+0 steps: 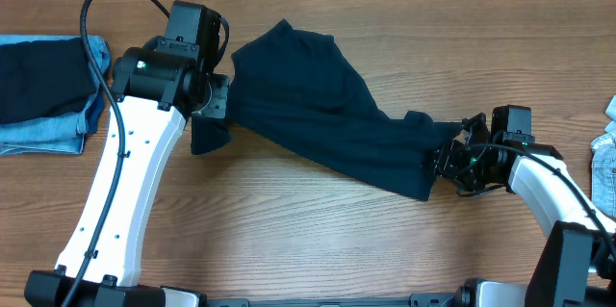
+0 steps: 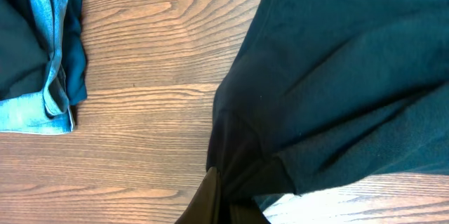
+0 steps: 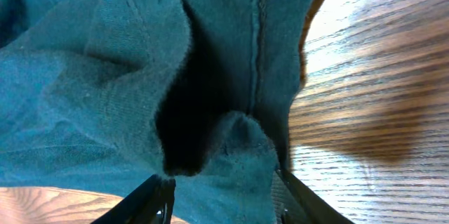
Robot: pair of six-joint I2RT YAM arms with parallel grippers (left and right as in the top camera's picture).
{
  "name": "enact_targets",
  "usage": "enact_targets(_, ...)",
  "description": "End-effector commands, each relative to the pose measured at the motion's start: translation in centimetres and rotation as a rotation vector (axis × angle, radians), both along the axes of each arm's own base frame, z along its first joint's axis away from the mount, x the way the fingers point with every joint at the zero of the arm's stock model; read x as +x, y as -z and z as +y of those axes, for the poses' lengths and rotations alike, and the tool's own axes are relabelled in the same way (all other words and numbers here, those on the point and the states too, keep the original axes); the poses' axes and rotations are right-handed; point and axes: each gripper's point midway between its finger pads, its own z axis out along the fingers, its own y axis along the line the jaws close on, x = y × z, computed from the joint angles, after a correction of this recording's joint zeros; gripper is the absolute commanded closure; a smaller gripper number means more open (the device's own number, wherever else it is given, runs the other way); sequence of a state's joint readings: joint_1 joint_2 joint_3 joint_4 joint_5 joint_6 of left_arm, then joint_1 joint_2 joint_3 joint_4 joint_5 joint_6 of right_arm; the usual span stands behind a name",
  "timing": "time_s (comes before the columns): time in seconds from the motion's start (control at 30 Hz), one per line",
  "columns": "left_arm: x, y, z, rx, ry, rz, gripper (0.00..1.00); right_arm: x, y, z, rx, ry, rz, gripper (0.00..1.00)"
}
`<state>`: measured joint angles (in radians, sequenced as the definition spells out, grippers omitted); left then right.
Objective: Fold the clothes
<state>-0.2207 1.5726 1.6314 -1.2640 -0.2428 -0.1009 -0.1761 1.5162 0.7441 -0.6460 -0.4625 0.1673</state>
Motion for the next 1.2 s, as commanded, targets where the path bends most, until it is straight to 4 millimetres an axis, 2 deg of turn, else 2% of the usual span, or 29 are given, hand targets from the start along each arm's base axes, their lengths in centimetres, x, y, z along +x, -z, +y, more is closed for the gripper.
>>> enact_targets(0.0,0.4,-1.1,0.1,-0.002,0.01,-0.032,0.96,-0.1,0.5,-0.8,-0.052,0.003,0.004,0.5)
enact_targets(0.23,0.4,-1.1,0.1,-0.002,0.009,-0.032,0.96,-0.3,1.4,-0.8,-0.046,0.002,0.033,0.49)
enact_targets(0.37,0.4,-1.1,0.1,-0.002,0.01,-0.031,0.96,-0.7,2.1,0.0,0.006,-0.008,0.066,0.53)
enact_targets(0.5,0.4,-1.0,0.0,-0.001,0.01,-0.031,0.96,-0.6,1.6,1.1,0.072,-0.047,0.044,0.57)
enact_targets(0.63,0.4,-1.0,0.1,-0.001,0.01,-0.031,0.96,-1.1,1.5,1.4,0.089,-0.048,0.065,0.6)
enact_targets(0.87,0.4,-1.1,0.1,-0.001,0.01,-0.031,0.96,-2.1,1.4,1.9,0.12,-0.056,0.106,0.62)
enact_targets(1.03,0.4,-1.1,0.0,-0.001,0.01,-0.031,0.96,-2.0,0.3,3.4,0.211,-0.121,0.052,0.62)
enact_targets(1.17,0.4,-1.1,0.1,-0.001,0.01,-0.031,0.96,-2.0,0.1,3.7,0.223,-0.15,0.031,0.63)
